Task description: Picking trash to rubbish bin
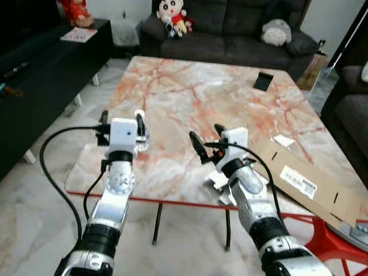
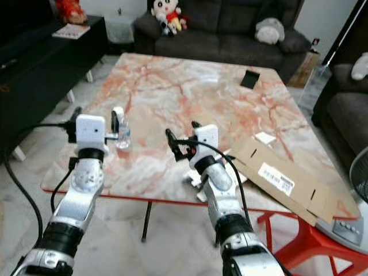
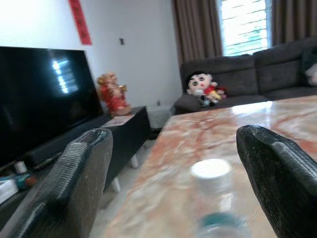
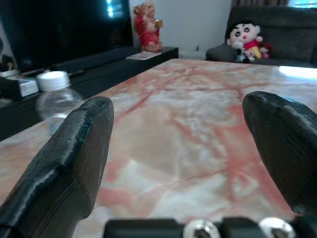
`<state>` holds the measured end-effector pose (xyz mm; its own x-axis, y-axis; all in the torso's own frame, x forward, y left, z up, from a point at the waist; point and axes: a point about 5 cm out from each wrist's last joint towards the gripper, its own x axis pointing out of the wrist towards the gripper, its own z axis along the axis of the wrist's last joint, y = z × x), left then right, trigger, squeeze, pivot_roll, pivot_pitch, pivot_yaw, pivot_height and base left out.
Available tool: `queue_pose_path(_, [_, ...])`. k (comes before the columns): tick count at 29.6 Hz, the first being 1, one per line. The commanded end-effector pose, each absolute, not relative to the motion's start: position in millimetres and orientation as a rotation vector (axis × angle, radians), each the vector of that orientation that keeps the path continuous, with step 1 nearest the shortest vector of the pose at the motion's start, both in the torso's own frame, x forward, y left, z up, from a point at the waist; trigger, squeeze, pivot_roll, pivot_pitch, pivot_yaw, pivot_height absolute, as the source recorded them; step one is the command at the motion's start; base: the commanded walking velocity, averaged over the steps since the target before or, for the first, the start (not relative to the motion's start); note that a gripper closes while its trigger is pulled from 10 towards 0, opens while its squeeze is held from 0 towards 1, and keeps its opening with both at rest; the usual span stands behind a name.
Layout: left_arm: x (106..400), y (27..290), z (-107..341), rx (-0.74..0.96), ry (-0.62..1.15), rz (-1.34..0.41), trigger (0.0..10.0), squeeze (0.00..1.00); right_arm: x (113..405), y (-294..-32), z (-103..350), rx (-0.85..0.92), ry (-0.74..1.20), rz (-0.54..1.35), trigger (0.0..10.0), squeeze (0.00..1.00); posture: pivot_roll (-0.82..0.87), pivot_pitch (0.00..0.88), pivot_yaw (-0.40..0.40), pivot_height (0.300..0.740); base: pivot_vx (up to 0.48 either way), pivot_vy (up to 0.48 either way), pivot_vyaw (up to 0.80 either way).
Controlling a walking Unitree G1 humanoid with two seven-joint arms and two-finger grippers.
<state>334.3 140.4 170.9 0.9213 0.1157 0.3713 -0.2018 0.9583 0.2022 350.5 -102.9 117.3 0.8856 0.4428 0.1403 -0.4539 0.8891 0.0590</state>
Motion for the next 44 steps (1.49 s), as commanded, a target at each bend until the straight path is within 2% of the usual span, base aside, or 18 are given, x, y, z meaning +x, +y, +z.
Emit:
queue_pose_path(1, [335, 133, 176, 0.239, -0.383, 0.137, 10.0, 0.00, 353, -108, 122, 0.079, -0.138, 0.456, 10.0, 0.00, 0.02, 0.033, -0.084, 0.740, 0.334, 0.000, 0.00])
queue_pose_path(32, [332, 137, 187, 0.232, -0.432, 0.169, 10.0, 0.00, 352, -107, 122, 0.078, -0.141, 0.469, 10.0, 0.00, 0.02, 0.034, -0.084, 0.740, 0.349, 0.000, 0.00])
queue_pose_path(44, [319, 149, 206, 0.243, -0.496, 0.229, 10.0, 0.00, 351, -108, 121, 0.086, -0.138, 0.471, 10.0, 0.00, 0.02, 0.039, -0.086, 0.740, 0.000, 0.000, 0.00])
